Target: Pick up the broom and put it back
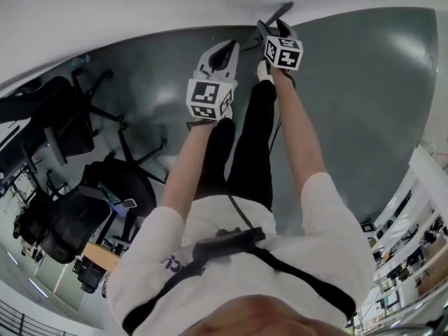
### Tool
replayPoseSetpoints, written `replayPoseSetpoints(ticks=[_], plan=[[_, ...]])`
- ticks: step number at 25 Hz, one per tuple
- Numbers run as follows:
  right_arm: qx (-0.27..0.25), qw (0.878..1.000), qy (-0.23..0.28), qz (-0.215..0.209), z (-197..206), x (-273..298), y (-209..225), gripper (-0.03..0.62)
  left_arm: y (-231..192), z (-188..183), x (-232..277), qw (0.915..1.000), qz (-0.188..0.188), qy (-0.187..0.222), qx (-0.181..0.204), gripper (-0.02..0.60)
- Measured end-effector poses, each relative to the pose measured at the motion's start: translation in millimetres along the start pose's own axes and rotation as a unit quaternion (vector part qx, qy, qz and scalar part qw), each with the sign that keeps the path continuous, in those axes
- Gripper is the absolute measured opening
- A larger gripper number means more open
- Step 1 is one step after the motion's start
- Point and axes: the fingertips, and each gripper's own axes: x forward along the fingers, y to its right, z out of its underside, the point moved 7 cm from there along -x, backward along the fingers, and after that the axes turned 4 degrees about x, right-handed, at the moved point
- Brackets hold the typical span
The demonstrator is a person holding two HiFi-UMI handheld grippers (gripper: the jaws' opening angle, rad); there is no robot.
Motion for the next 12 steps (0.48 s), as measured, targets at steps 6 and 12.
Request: replayPoseSetpoints(ticks=[6, 12], plan=[[0.002, 1.000, -0.008, 0.015, -4, 12, 4, 0.243, -2, -1, 1, 1.0000, -0.003, -0.001, -0.004, 0.012], [-0.004, 1.000, -0.014, 0.008, -2, 12, -1, 0.100, -4, 4, -2, 0.9997, -0.010, -0.002, -0.023, 0.012]])
